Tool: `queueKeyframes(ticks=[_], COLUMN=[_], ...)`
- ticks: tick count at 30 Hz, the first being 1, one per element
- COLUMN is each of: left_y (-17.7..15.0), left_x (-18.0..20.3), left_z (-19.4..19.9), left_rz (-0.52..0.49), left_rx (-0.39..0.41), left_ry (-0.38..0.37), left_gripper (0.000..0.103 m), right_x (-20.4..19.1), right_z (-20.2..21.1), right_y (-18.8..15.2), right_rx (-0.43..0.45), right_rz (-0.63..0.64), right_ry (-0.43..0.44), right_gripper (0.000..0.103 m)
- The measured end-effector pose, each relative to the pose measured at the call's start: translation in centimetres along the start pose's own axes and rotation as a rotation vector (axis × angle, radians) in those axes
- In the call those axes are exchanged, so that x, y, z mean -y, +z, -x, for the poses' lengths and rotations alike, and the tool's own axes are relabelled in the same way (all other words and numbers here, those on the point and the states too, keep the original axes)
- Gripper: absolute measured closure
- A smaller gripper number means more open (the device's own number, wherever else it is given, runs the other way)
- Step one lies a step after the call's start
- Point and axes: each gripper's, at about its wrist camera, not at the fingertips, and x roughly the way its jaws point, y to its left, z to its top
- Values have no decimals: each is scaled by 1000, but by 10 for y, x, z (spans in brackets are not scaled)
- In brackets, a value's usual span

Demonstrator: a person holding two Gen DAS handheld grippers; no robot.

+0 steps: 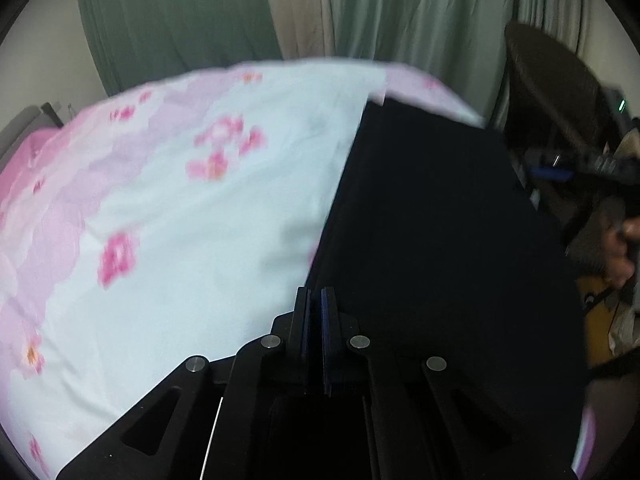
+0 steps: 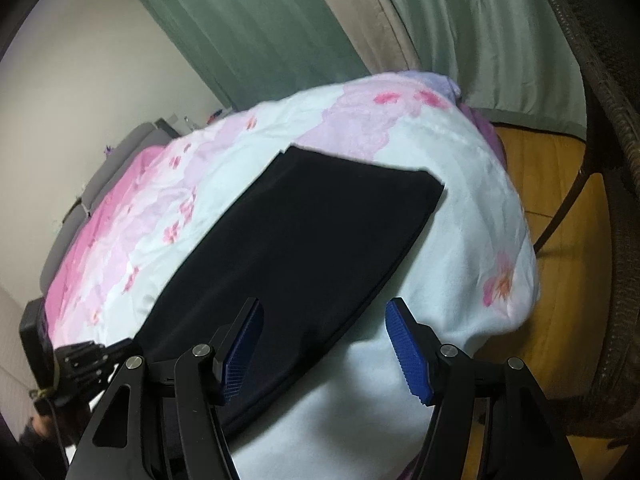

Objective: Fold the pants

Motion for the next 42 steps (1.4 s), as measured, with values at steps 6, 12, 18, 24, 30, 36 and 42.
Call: queueKeyframes(ticks=[6, 12, 18, 24, 30, 36, 42], left_y=[68, 112, 144, 154, 150, 151, 158], left_x=[20, 49, 63, 66, 77, 61, 47], left_z=[-32, -91, -127, -155, -160, -149, -142], left_rz=[-95, -210, -268, -279, -312, -280, -241], left_rx=[11, -52, -89, -152, -150, -105, -89], left_ry=[-56, -85, -93, -99, -90, -87, -65], left_gripper=[92, 74, 74, 74, 98, 99, 99], right_x=[18, 43, 50, 54, 60, 63, 54], right_z=[1, -5, -16, -20, -24, -24, -27], right_y=[22, 42, 47, 47, 46, 45, 47], right_rx=[35, 44, 37, 39, 31, 28, 28], right_rz=[-32, -62, -54, -56, -60, -64, -28], right_ry=[-19, -68, -72, -58, -46, -21, 5], right_gripper=[38, 38, 38, 38, 38, 43, 60])
